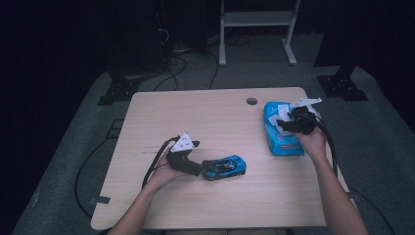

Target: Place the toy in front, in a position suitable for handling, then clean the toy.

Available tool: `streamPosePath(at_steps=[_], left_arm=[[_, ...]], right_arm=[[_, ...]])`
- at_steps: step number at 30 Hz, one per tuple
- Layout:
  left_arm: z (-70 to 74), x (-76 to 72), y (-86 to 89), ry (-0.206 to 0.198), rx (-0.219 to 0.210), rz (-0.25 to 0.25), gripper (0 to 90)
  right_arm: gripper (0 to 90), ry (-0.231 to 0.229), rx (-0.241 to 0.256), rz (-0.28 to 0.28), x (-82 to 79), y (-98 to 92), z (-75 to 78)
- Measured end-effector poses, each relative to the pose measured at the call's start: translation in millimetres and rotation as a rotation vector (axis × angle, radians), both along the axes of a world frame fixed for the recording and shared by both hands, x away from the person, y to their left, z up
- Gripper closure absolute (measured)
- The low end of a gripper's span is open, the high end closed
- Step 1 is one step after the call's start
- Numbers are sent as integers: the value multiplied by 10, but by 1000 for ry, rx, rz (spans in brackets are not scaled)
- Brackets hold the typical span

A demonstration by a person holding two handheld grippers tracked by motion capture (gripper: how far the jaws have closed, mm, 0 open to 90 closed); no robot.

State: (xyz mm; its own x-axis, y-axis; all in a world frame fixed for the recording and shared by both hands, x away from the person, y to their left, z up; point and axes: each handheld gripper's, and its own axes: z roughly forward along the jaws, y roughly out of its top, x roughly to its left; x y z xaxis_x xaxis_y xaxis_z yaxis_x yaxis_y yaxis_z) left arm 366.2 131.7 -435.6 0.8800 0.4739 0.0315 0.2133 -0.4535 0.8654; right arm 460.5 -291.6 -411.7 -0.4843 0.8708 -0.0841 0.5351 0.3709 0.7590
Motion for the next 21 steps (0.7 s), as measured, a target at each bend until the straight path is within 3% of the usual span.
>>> streamPosePath(at_steps=[4, 6, 9, 14, 17, 21], left_arm=[[20, -3, 15, -9, -16, 2, 95], [24, -4, 22, -12, -17, 1, 95], [23, -5, 31, -20, -2, 1, 95], [0, -10, 1, -12, 5, -7, 94], [-21, -6, -20, -11, 24, -9, 87], [-29, -28, -54, -5, 24, -18, 87]], right_arm=[[729, 18, -10, -27, 19, 3, -39], [817, 9, -27, -42, -3, -1, -6], [846, -14, -10, -35, -59, -27, 97], [853, -96, 52, -2, -261, -77, 405], [852, -147, 74, 35, -400, -63, 614], [851, -209, 127, 135, -676, 79, 861]])
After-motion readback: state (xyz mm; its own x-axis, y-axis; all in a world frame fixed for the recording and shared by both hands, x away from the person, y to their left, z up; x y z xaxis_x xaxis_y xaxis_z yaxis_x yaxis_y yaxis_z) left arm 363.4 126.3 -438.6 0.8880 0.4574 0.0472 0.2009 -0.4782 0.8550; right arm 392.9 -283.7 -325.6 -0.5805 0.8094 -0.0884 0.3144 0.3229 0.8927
